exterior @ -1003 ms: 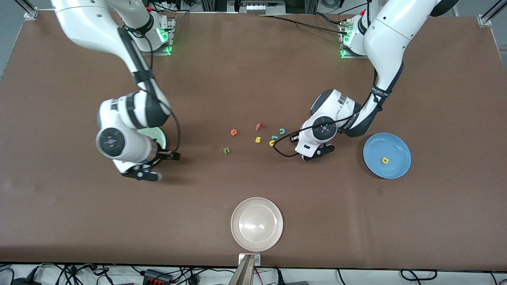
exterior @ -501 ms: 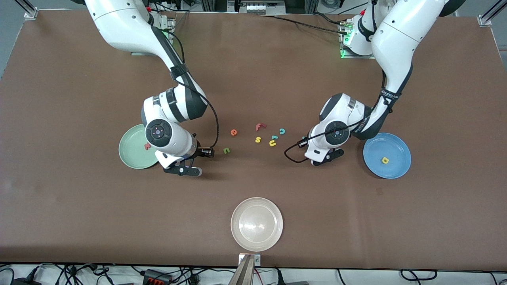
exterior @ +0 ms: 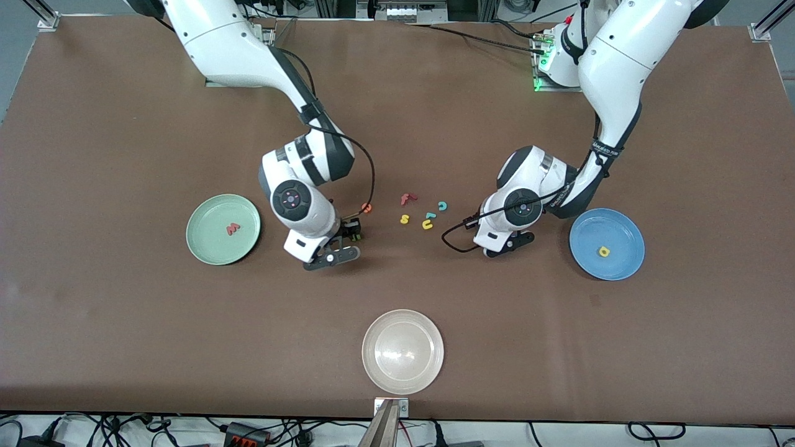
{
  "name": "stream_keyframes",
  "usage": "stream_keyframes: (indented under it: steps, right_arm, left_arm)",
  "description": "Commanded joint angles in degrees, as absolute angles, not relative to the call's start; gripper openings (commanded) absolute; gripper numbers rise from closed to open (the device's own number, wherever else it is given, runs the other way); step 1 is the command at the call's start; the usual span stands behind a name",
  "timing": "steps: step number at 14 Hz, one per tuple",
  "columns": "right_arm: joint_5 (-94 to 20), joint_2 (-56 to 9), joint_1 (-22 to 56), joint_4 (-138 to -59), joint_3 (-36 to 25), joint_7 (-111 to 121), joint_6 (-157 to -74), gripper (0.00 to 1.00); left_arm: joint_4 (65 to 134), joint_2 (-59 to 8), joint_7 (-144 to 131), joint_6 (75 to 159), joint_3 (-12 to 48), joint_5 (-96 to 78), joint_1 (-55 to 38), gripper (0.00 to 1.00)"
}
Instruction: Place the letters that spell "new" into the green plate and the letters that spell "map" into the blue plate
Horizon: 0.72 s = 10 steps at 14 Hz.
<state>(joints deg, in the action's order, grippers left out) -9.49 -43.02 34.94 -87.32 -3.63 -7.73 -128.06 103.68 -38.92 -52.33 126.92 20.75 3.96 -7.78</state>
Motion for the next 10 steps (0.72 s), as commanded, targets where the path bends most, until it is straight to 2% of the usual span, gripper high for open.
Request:
stream_keyframes:
  steps: [1,4,10]
  right_arm:
    - [-5.73,-44.99,36.12,-85.87,-4.04,-5.36,-129.89,0.58]
    - [-5.62,-46.23,37.61,-85.87,-4.04,-5.89,-132.10,0.58]
    - [-5.54,-47.11,38.50,-85.87,-4.04,-5.98,-132.10,0.58]
  left_arm:
    - [104.41,-38.76,-51.24,128.32,20.83,4.04,-7.30,0.21]
    - [104.41,-38.67,-48.97,127.80,20.83,4.04,-6.94,0.11]
    - [100.38,-33.84,-30.71,114.19,20.66,4.31,0.07,0.11]
